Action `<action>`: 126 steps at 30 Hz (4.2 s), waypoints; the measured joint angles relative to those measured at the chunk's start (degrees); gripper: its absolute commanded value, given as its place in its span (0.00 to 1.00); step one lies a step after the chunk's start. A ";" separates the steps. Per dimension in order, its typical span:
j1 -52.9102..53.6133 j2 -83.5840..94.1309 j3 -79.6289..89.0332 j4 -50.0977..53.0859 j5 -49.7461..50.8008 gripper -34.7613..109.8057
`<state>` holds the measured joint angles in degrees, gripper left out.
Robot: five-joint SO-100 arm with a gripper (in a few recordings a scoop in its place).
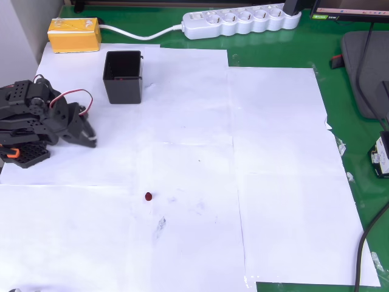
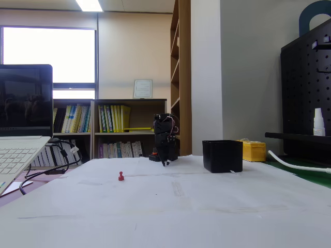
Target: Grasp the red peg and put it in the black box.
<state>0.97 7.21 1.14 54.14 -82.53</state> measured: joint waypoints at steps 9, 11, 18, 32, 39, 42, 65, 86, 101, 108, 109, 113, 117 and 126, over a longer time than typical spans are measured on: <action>5.01 33.93 0.26 -48.52 -9.67 0.24; 6.59 41.84 0.35 -56.43 -12.48 0.24; 3.87 65.92 0.44 -85.69 -12.66 0.24; -1.58 105.56 4.57 -129.90 -14.77 0.24; -1.14 117.69 12.30 -140.19 -9.76 0.24; 0.53 122.52 16.61 -143.70 -7.56 0.24; 20.21 132.98 17.93 -157.85 -5.71 0.27; 29.79 135.09 19.69 -159.52 -4.39 0.37; 30.94 135.97 23.64 -157.76 -3.25 0.47; 30.23 131.22 22.76 -151.17 -5.10 0.48; 30.23 130.17 22.41 -149.94 -5.45 0.48; 30.23 127.62 22.24 -146.51 -6.94 0.48; 30.15 126.56 22.24 -144.93 -7.29 0.47; 29.79 124.80 25.58 -140.36 -7.29 0.48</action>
<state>30.76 132.01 26.72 -86.22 -89.82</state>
